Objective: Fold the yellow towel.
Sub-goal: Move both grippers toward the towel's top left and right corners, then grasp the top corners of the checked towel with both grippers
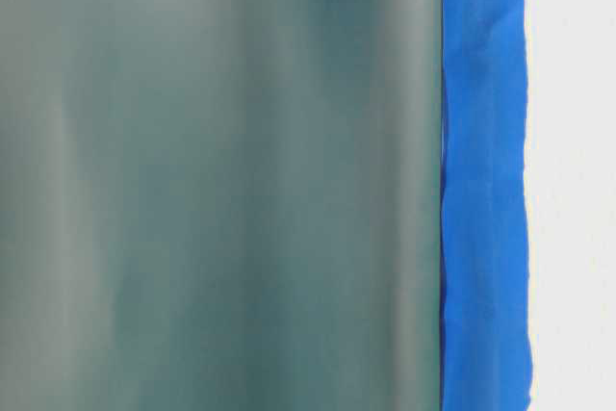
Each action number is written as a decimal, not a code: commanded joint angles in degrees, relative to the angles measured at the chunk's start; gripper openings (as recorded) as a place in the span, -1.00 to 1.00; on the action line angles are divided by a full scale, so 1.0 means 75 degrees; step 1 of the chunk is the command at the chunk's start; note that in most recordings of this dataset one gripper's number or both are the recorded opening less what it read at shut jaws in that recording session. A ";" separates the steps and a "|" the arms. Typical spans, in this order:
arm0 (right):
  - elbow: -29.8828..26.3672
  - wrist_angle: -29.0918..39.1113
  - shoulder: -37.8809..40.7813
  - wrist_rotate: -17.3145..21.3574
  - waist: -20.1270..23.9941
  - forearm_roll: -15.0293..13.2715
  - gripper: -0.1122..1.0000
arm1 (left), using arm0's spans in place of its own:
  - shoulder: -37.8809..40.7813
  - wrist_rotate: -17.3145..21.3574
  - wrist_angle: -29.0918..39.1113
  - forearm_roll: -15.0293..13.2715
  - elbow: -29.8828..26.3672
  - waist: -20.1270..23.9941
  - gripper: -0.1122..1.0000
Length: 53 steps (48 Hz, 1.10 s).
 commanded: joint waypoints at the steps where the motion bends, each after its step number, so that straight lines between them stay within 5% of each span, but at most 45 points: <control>1: -0.0164 -0.0012 0.0082 0.0070 -0.0141 0.0059 -0.80 | 0.0117 0.0047 0.0105 -0.0281 -0.0152 0.0105 -0.80; 13: -0.0363 0.1125 0.0586 0.0141 -0.1230 0.0703 -0.80 | 0.0703 0.0082 0.0176 -0.0281 -0.0105 0.0727 -0.80; 27: -0.0375 0.1148 0.2074 0.0141 -0.2602 0.1055 -0.78 | 0.2414 0.0082 -0.0012 -0.0281 -0.0105 0.1641 -0.78; 31: -0.0445 0.1137 0.2637 0.0141 -0.2730 0.1102 -0.64 | 0.2883 0.0082 -0.0223 -0.0281 -0.0070 0.1781 -0.53; 42: -0.0609 0.0879 0.4289 0.0141 -0.3047 0.1207 0.52 | 0.4277 0.0059 -0.0855 -0.0293 -0.0059 0.2332 0.66; 53: -0.0621 0.0293 0.5684 0.0141 -0.3270 0.1453 0.34 | 0.5813 0.0047 -0.1688 -0.0305 -0.0082 0.2742 0.56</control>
